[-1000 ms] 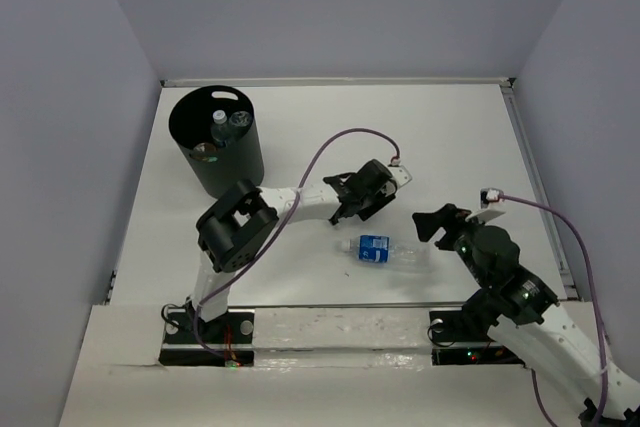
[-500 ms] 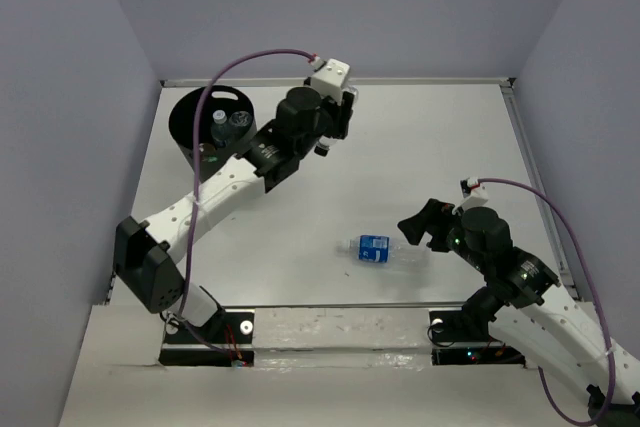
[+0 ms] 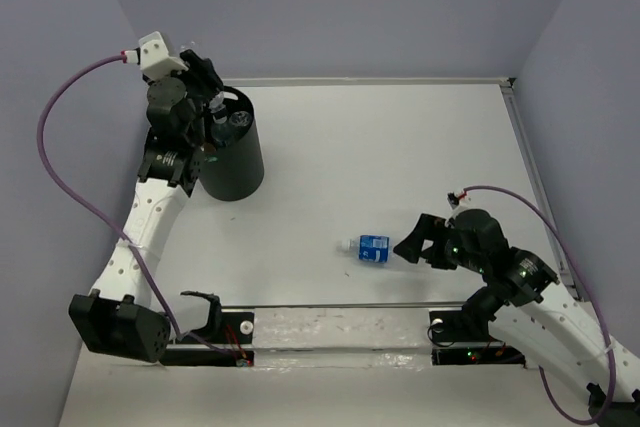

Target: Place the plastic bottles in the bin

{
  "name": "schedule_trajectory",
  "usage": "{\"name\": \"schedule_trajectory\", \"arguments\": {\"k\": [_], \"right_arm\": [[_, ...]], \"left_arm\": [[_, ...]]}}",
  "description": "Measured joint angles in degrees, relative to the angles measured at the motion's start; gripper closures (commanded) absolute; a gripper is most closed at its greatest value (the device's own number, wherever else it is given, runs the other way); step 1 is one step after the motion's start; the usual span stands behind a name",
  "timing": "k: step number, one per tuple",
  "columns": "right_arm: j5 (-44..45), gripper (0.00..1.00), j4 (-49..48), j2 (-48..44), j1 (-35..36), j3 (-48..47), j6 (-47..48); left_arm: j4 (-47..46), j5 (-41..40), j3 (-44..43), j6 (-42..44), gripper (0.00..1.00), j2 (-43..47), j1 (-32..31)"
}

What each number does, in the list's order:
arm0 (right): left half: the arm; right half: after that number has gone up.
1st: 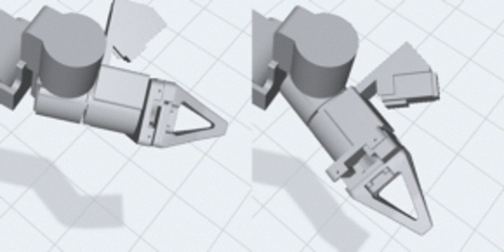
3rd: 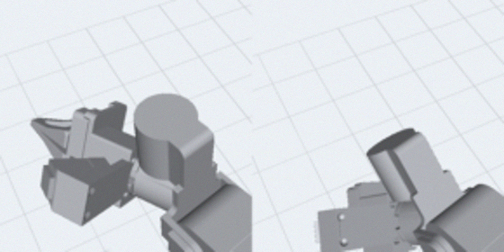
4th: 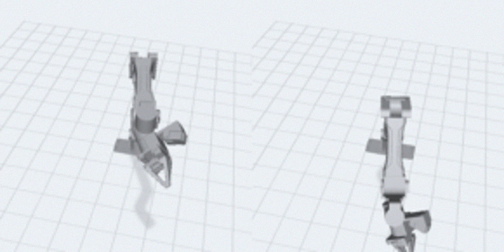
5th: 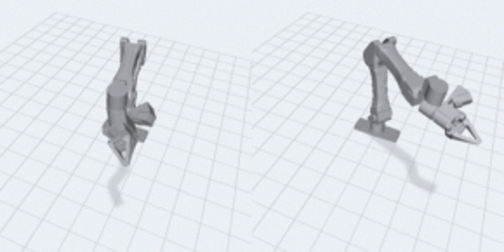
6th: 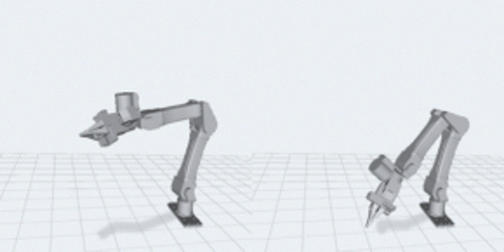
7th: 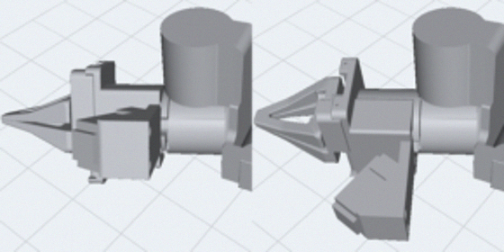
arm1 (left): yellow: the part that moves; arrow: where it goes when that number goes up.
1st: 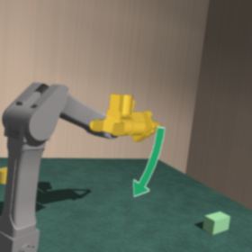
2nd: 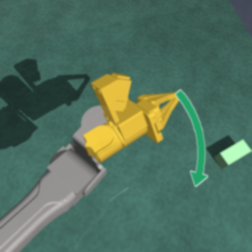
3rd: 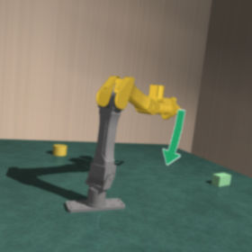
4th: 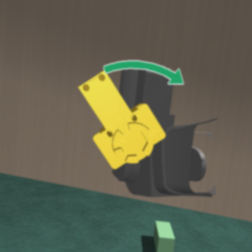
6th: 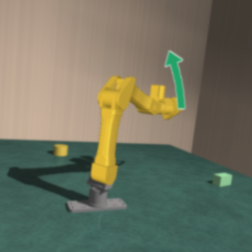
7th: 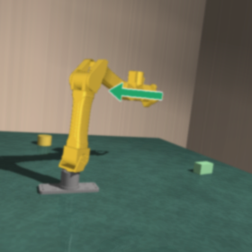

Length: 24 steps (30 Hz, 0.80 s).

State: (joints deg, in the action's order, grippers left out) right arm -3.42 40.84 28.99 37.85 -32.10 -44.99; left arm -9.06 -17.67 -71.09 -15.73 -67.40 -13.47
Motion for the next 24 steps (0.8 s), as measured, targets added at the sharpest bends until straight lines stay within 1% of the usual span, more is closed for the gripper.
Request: {"name": "schedule_trajectory", "arguments": {"k": [1, 2, 5, 7, 8, 11, 15, 16, 20, 21, 24], "right_arm": [[-0.70, 0.07, 0.39, 0.00, 0.00, 0.00, -0.28], [-1.64, 0.07, 0.44, -0.07, 0.00, 0.15, -0.68], [-4.37, 0.07, 0.33, -0.50, 0.00, 2.27, -3.10], [-5.07, 0.09, -0.17, -0.35, 0.00, 3.34, -3.91], [-5.53, 0.12, -0.57, 0.07, 0.00, 3.91, -4.26], [-6.38, 0.14, -1.55, 2.62, 0.00, 4.09, -3.23], [-6.45, 0.14, -1.77, 7.06, 0.00, 1.49, 0.74], [-6.08, 0.14, -1.75, 7.87, 0.00, 0.52, 1.84], [-3.39, 0.15, -2.89, 11.72, 0.00, -4.22, 8.66], [-3.08, 0.15, -3.17, 12.72, 0.00, -5.03, 9.75], [-1.79, 0.13, -5.68, 17.49, 0.55, -7.23, 13.44]], "left_arm": [[-0.17, -0.42, 0.15, -0.24, 0.53, -0.20, 1.27], [-0.50, -1.14, 0.24, -0.63, 0.53, -0.94, 3.96], [-2.25, -3.08, 1.33, -0.87, 0.53, -3.72, 7.26], [-2.95, -3.58, 2.23, -0.72, 0.52, -4.90, 7.56], [-3.56, -3.69, 2.80, -0.61, 0.50, -5.73, 7.58], [-4.50, -4.00, 4.17, -0.07, 0.46, -7.45, 7.58], [-5.11, -4.48, 5.68, 1.07, 0.30, -9.07, 7.58], [-5.29, -4.52, 6.01, 1.27, 0.24, -9.27, 7.58], [-6.82, -4.72, 7.65, 1.92, 0.07, -9.09, 7.58], [-7.08, -4.85, 8.26, 2.08, 0.01, -8.85, 7.58], [-7.50, -4.87, 9.51, 2.40, 0.01, -8.07, 7.58]]}}
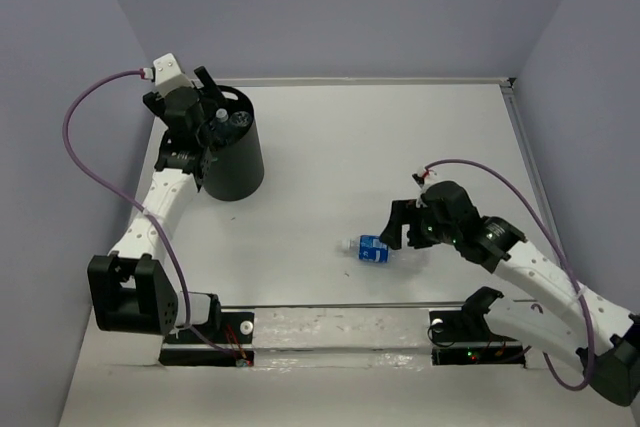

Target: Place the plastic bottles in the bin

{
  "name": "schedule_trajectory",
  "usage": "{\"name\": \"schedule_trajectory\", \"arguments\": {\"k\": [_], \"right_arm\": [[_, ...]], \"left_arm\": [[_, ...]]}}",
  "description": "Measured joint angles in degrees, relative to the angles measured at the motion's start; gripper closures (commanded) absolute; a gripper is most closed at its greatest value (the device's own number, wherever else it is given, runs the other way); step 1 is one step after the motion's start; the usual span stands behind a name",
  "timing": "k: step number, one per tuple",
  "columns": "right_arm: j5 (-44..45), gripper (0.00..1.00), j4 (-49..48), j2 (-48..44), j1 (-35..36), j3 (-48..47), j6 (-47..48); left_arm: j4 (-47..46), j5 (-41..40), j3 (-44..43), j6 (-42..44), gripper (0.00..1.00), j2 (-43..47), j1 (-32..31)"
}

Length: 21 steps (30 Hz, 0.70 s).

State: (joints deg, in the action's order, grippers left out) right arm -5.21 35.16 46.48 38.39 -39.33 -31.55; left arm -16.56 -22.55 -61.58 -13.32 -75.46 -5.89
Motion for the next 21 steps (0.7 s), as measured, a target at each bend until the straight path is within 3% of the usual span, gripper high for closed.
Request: {"name": "schedule_trajectory", "arguments": {"k": [8, 21], "right_arm": [[5.25, 0.05, -2.99, 13.18, 2.82, -2.21, 6.86], [9.01, 0.00, 0.74, 32.79, 10.10, -15.76, 14.38]], "left_arm": [[0.90, 2.69, 0.50, -0.59, 0.01, 6.03, 0.00], [9.35, 26.84, 2.38, -6.47, 0.01, 24.02, -0.20]]}}
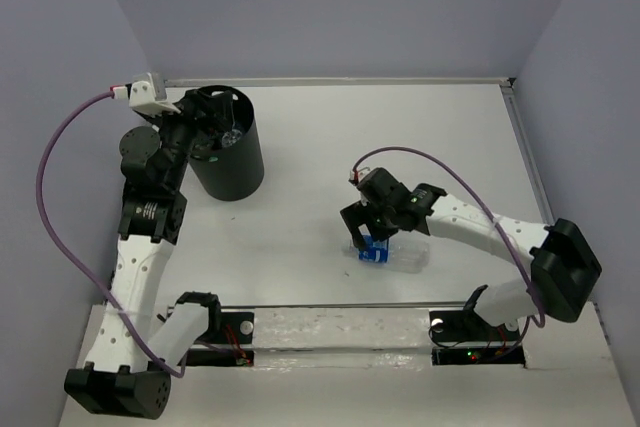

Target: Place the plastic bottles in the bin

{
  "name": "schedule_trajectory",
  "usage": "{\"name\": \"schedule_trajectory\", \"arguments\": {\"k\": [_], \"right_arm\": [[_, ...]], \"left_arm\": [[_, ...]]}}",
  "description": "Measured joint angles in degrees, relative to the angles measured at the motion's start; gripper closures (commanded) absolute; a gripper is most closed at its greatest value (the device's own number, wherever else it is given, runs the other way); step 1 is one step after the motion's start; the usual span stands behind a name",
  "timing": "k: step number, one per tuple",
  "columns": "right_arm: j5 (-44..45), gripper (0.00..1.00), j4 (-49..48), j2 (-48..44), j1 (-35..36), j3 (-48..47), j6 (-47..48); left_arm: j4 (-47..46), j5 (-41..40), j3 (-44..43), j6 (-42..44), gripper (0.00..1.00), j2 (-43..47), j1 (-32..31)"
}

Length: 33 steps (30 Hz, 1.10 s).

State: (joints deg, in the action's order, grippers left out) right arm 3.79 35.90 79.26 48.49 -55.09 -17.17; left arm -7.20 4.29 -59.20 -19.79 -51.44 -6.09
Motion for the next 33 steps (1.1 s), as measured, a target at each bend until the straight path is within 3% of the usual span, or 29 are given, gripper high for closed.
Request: {"name": "schedule_trajectory", "arguments": {"k": [11, 21, 33], "right_arm": [[2.49, 0.02, 8.37, 12.70, 3.61, -4.13, 5.66], [2.91, 0.46, 9.64, 20.04, 4.04, -10.12, 8.02], [1.11, 0.54, 5.86, 17.97, 4.04, -18.12, 4.85]], "left_arm": [[9.35, 15.10, 2.67, -0.04, 0.01, 9.64, -0.24], [14.12, 18.27, 9.79, 1.27, 0.01, 17.75, -1.40], [16.20, 14.69, 13.00, 1.75, 0.01, 25.59, -5.95]]}}
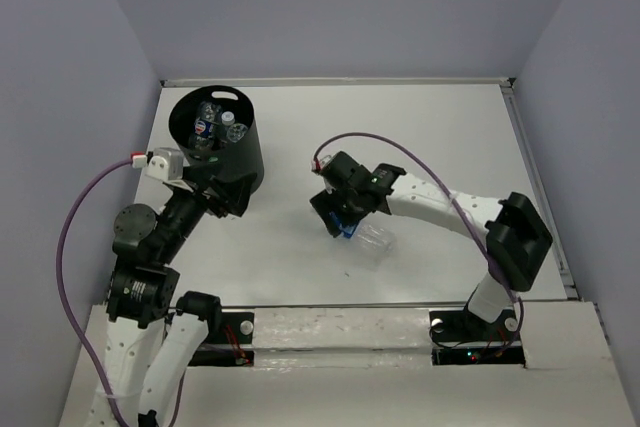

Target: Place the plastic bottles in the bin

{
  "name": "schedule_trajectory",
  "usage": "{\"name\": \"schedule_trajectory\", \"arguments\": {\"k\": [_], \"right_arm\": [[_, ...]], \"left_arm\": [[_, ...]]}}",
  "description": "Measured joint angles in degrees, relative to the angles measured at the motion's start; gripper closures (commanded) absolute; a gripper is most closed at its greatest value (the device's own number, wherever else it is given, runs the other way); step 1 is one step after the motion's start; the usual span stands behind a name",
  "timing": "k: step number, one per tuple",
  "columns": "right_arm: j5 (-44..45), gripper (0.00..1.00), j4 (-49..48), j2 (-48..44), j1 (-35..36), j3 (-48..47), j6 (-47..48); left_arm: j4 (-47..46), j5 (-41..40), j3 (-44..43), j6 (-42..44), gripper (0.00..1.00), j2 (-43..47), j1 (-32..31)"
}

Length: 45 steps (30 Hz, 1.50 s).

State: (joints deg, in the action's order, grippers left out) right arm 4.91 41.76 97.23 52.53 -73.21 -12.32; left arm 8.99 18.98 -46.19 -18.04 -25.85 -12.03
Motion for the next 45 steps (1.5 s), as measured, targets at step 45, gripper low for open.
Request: {"name": "schedule_trajectory", "arguments": {"k": [45], "right_arm": [[-8.79, 0.47, -69.94, 38.32, 0.00, -54.03, -18.36]], "left_arm": [[-0.55, -40.52, -0.31, -0.50, 0.01, 9.27, -11.54]]}}
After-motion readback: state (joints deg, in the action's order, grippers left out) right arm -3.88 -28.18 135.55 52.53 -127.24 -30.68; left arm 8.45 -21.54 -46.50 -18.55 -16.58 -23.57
